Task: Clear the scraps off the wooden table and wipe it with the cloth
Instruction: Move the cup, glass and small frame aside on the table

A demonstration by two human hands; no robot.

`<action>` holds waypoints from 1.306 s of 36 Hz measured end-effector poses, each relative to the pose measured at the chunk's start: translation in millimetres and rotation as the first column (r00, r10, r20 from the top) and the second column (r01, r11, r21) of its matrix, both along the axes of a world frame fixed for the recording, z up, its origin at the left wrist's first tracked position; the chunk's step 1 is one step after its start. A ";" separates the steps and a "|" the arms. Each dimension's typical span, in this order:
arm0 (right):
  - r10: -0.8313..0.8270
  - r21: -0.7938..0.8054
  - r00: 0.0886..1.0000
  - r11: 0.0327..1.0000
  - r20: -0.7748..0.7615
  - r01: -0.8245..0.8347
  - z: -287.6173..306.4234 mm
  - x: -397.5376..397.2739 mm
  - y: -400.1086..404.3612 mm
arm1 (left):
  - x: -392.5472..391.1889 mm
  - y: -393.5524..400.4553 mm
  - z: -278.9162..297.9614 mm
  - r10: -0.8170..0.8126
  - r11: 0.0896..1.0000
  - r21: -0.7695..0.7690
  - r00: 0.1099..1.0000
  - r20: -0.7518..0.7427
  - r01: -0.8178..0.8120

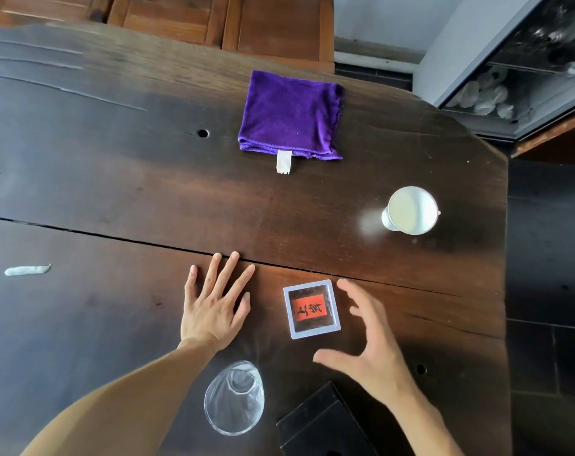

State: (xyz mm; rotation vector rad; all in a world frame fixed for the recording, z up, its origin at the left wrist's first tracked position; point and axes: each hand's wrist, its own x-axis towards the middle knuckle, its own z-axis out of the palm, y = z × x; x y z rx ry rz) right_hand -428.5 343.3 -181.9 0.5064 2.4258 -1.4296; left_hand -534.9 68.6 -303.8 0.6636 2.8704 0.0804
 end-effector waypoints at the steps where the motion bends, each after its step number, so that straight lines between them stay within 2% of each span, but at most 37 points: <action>1: 0.035 -0.031 0.999 0.999 0.027 -0.034 -0.8 4.8 -9.8 | -0.1 -0.2 -0.3 -0.001 1.000 0.001 1.000 0.001 0.001; 8: 0.263 -0.157 0.958 0.957 0.115 -0.244 -7.8 24.0 -69.0 | -0.2 -0.1 -2.7 0.010 1.000 0.026 1.000 -0.003 -0.010; 13: 0.428 -0.173 0.896 0.898 0.119 -0.405 -13.4 27.4 -92.9 | -0.3 1.0 1.7 0.007 1.000 0.024 1.000 0.019 -0.007; 17: 0.473 -0.135 0.874 0.878 0.109 -0.459 -19.8 30.5 -102.1 | -0.3 1.9 5.8 0.008 1.000 0.029 0.999 0.039 -0.009; 26: 0.433 -0.123 0.899 0.897 0.061 -0.424 -25.2 42.2 -117.9 | -0.2 3.1 11.8 0.012 0.998 0.057 0.999 0.052 -0.015; 38: 0.301 -0.080 0.953 0.950 -0.038 -0.303 -34.8 53.9 -127.7 | 0.6 1.4 3.8 0.017 0.997 0.079 0.999 0.028 -0.019; 47: 0.078 -0.044 0.997 0.996 -0.027 -0.079 -30.0 52.8 -118.0 | 0.6 0.1 -0.7 0.011 0.997 0.081 1.000 0.011 -0.012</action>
